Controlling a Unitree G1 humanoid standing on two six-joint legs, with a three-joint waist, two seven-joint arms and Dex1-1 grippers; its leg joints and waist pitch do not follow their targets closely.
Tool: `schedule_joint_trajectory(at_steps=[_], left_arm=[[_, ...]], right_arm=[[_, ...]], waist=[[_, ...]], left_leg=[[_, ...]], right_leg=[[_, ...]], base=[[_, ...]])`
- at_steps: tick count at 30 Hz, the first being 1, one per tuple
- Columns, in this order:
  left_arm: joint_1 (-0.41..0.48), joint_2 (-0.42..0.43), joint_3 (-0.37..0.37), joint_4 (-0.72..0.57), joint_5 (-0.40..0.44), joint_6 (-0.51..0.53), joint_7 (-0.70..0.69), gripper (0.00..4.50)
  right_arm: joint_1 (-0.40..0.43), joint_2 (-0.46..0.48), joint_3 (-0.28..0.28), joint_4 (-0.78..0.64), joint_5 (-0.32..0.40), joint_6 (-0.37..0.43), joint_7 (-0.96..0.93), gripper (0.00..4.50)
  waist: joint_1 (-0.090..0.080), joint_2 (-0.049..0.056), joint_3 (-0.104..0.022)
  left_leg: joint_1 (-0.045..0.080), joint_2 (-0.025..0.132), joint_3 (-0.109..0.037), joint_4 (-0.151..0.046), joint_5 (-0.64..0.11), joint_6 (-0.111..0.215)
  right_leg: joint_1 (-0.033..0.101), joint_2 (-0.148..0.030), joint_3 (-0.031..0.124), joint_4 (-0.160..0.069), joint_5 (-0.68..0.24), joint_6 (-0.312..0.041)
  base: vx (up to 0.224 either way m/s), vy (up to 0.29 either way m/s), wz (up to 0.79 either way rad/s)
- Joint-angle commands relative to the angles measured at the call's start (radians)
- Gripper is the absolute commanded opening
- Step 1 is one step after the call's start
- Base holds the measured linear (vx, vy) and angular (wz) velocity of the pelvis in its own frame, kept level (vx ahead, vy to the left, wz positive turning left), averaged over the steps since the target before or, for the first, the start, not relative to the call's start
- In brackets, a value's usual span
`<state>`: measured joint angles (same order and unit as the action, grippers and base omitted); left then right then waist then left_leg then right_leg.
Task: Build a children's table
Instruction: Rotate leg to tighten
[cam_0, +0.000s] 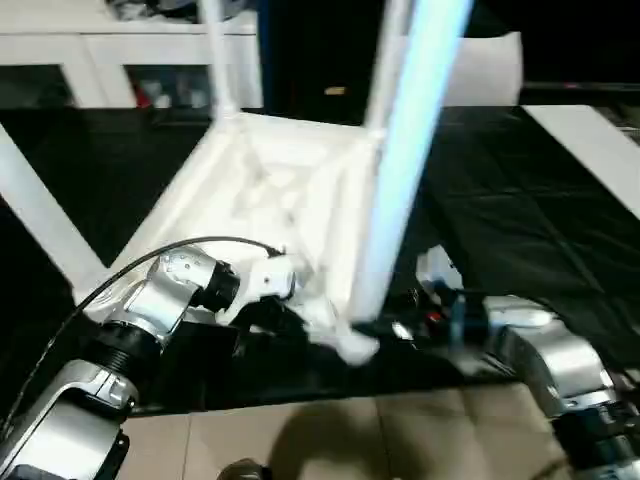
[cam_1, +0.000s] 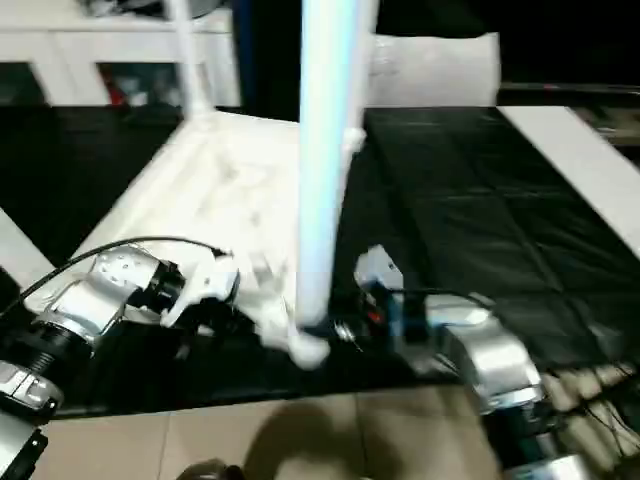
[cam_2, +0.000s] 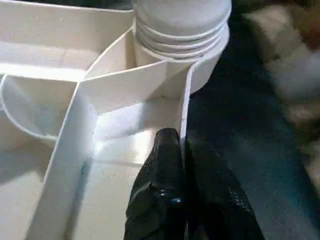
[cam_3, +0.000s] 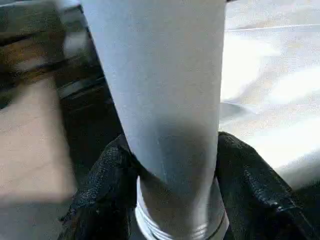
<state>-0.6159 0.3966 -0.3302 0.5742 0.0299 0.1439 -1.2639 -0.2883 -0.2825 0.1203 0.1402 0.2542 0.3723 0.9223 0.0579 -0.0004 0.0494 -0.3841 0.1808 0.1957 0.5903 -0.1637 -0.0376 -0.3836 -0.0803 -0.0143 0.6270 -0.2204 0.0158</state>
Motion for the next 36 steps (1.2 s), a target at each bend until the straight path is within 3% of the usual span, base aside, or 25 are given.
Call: schedule_joint_trajectory(at_steps=[1,2,4,6,9,12,14,16,18,21,24,26,29,32,36], left_arm=[[-0.001,-0.092,0.013,-0.052,-0.052,0.064,0.088,0.0],[-0.003,-0.115,0.025,-0.064,-0.053,0.095,0.126,0.0],[-0.008,-0.148,0.044,-0.074,-0.054,0.139,0.187,0.0],[-0.019,-0.192,0.07,-0.081,-0.047,0.189,0.281,0.0],[-0.032,-0.255,0.097,-0.083,-0.024,0.242,0.409,0.0],[-0.032,-0.283,0.089,-0.093,-0.001,0.256,0.454,0.0],[-0.029,-0.282,0.075,-0.096,0.012,0.245,0.446,0.0],[-0.025,-0.255,0.055,-0.097,0.028,0.231,0.425,0.0],[-0.02,-0.235,0.056,-0.105,0.025,0.23,0.405,0.0],[-0.012,-0.211,0.055,-0.115,0.026,0.232,0.382,0.0],[0.0,-0.166,0.042,-0.11,0.032,0.168,0.315,0.0],[0.012,-0.123,0.027,-0.104,0.017,0.071,0.211,0.0],[0.017,-0.079,-0.004,-0.103,0.02,0.02,0.133,0.0],[0.013,-0.046,-0.026,-0.092,0.023,-0.016,0.067,0.0],[0.012,-0.012,-0.038,-0.093,-0.013,-0.073,-0.058,0.0]], right_arm=[[-0.02,0.065,0.061,0.012,-0.007,0.04,-0.072,1.95],[-0.028,0.093,0.06,0.022,-0.02,0.052,-0.119,1.94],[-0.039,0.129,0.06,0.035,-0.037,0.071,-0.183,1.94],[-0.057,0.181,0.053,0.057,-0.06,0.103,-0.279,1.94],[-0.092,0.254,0.039,0.106,-0.098,0.133,-0.4,1.94],[-0.114,0.265,0.056,0.128,-0.137,0.125,-0.434,1.94],[-0.114,0.27,0.039,0.129,-0.126,0.119,-0.441,2.49],[-0.1,0.263,0.011,0.101,-0.091,0.11,-0.417,2.63],[-0.083,0.244,0.008,0.071,-0.084,0.091,-0.382,2.82],[-0.067,0.222,0.003,0.05,-0.084,0.065,-0.356,3.08],[-0.05,0.172,-0.004,0.033,-0.08,0.016,-0.296,3.37],[-0.036,0.106,0.011,0.008,-0.072,-0.026,-0.203,3.43],[-0.026,0.043,0.032,-0.007,-0.07,-0.055,-0.119,3.58],[-0.019,-0.005,0.036,-0.017,-0.058,-0.081,-0.036,3.58],[-0.03,-0.061,0.029,-0.007,-0.03,-0.116,0.087,3.58]], waist=[[-0.008,-0.008,-0.05],[-0.016,-0.004,-0.051],[-0.027,-0.007,-0.052],[-0.029,-0.003,-0.051],[-0.032,-0.004,-0.054],[-0.03,-0.002,-0.056],[-0.027,-0.005,-0.058],[-0.022,-0.004,-0.06],[-0.019,0.0,-0.06],[-0.018,-0.002,-0.062],[-0.016,-0.003,-0.065],[-0.014,-0.004,-0.067],[-0.013,-0.005,-0.065],[-0.002,-0.003,-0.06],[0.006,-0.001,-0.061]], left_leg=[[0.024,0.045,-0.035,-0.088,-0.375,-0.068],[0.024,0.044,-0.035,-0.088,-0.378,-0.064],[0.021,0.041,-0.034,-0.085,-0.373,-0.054],[0.024,0.041,-0.03,-0.082,-0.363,-0.048],[0.023,0.04,-0.029,-0.081,-0.336,-0.042],[0.024,0.04,-0.026,-0.08,-0.307,-0.032],[0.021,0.039,-0.024,-0.078,-0.279,-0.016],[0.02,0.039,-0.022,-0.077,-0.239,0.0],[0.019,0.039,-0.022,-0.078,-0.228,0.007],[0.019,0.041,-0.022,-0.078,-0.208,0.012],[0.018,0.04,-0.021,-0.074,-0.178,0.029],[0.017,0.041,-0.02,-0.071,-0.152,0.054],[0.017,0.043,-0.018,-0.07,-0.155,0.063],[0.026,0.049,-0.017,-0.075,-0.214,0.036],[0.029,0.051,-0.018,-0.076,-0.228,0.026]], right_leg=[[0.013,-0.063,0.024,-0.099,-0.42,-0.169],[0.012,-0.061,0.025,-0.101,-0.398,-0.171],[0.014,-0.06,0.025,-0.102,-0.379,-0.178],[0.007,-0.057,0.028,-0.101,-0.352,-0.186],[0.009,-0.055,0.028,-0.102,-0.327,-0.186],[0.013,-0.052,0.029,-0.099,-0.257,-0.192],[0.018,-0.052,0.029,-0.098,-0.216,-0.191],[0.022,-0.05,0.029,-0.094,-0.15,-0.198],[0.024,-0.051,0.028,-0.092,-0.135,-0.2],[0.026,-0.049,0.026,-0.089,-0.097,-0.209],[0.032,-0.051,0.025,-0.085,-0.041,-0.22],[0.036,-0.051,0.024,-0.081,0.012,-0.229],[0.034,-0.051,0.024,-0.079,0.013,-0.237],[0.027,-0.053,0.025,-0.087,-0.09,-0.238],[0.025,-0.053,0.025,-0.084,-0.09,-0.239]], base=[[0.0,0.0,0.0],[0.0,0.0,0.0],[0.0,0.0,0.0],[0.0,0.0,0.0],[0.0,0.0,0.0],[0.0,0.0,0.0],[0.0,0.0,0.0],[0.0,0.0,0.0],[0.0,0.0,0.0],[0.0,0.0,0.0],[0.0,0.0,0.0],[0.0,0.0,0.0],[0.0,0.0,0.0],[0.0,0.0,0.0],[0.0,0.0,0.0]])
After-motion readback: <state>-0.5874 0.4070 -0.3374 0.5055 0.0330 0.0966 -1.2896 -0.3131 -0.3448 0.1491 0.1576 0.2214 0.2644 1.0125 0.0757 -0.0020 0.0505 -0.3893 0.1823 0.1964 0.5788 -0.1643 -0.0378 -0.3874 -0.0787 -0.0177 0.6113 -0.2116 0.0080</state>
